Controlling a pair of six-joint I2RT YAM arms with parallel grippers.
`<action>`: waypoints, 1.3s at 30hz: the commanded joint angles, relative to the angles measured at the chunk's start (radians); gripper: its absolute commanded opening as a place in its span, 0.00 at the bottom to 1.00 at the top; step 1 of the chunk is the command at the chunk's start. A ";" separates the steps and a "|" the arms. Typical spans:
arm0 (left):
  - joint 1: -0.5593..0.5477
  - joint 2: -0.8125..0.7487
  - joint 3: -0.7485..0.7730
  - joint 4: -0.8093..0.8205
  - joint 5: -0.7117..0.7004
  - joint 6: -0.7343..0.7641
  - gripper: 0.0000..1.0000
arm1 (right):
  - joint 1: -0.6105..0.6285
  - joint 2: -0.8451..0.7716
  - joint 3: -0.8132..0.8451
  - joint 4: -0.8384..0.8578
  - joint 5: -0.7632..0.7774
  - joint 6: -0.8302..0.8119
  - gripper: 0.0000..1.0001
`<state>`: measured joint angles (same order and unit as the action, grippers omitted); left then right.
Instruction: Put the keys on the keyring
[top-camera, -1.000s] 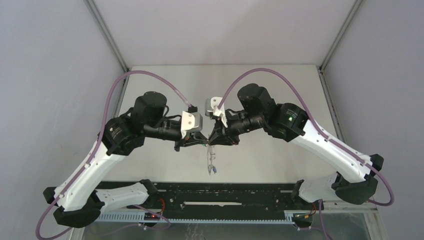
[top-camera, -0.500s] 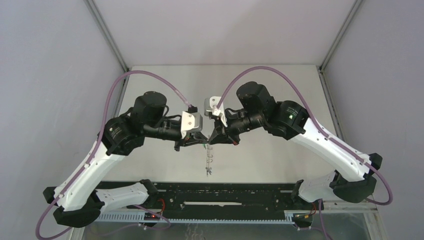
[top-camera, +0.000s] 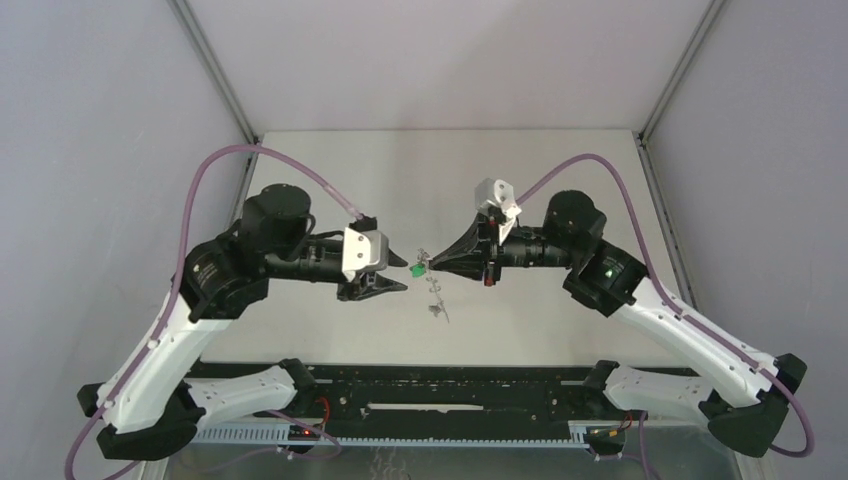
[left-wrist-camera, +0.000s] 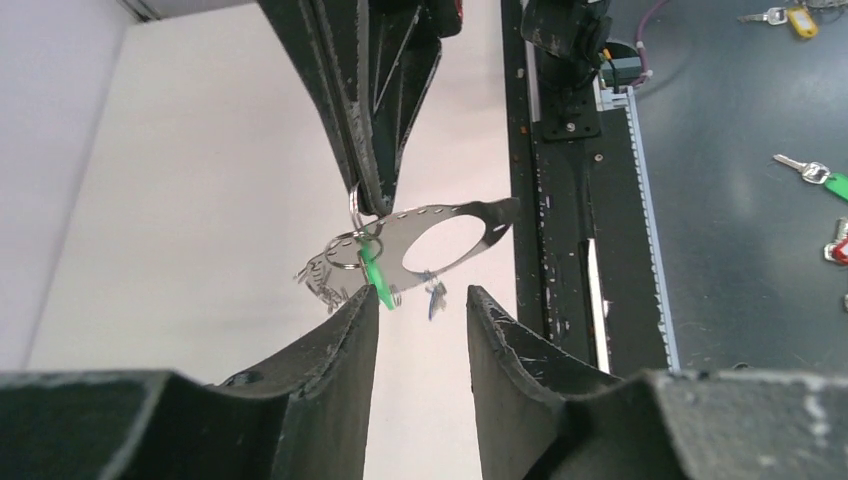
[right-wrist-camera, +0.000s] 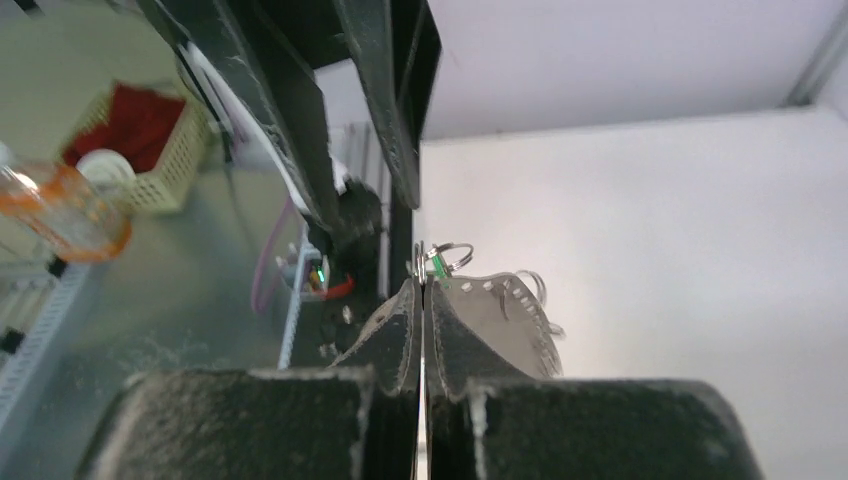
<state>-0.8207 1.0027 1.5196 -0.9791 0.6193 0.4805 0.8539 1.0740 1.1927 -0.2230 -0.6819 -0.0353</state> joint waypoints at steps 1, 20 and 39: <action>-0.005 -0.034 0.040 0.043 -0.031 0.042 0.43 | 0.000 -0.068 -0.148 0.562 -0.029 0.246 0.00; -0.005 -0.046 0.048 0.087 0.006 0.116 0.36 | 0.065 -0.021 -0.347 1.097 0.018 0.348 0.00; -0.005 -0.077 -0.014 0.010 0.039 0.173 0.09 | 0.076 0.029 -0.383 1.261 0.103 0.403 0.00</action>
<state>-0.8215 0.9463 1.5196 -0.9409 0.6582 0.6033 0.9321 1.1011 0.8028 0.9390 -0.6304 0.3325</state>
